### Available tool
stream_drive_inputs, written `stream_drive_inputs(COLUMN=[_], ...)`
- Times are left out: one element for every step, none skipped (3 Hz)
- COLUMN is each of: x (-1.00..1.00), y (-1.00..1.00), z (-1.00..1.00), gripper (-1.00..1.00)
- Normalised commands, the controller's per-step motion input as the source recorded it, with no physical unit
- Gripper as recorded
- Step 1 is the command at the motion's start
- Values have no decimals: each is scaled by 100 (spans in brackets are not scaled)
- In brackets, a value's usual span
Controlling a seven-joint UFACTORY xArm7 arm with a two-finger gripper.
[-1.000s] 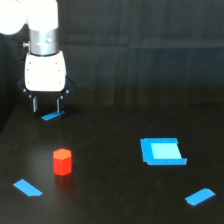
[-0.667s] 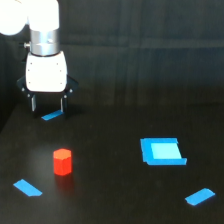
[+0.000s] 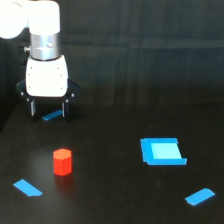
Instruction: Pick up the red object from the table
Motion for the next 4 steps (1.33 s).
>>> stream_drive_inputs(x=[40,28,42,27], y=[-98,-100,-97,-100], z=[-13,-25,-29,-19], gripper=[97,97,94,99])
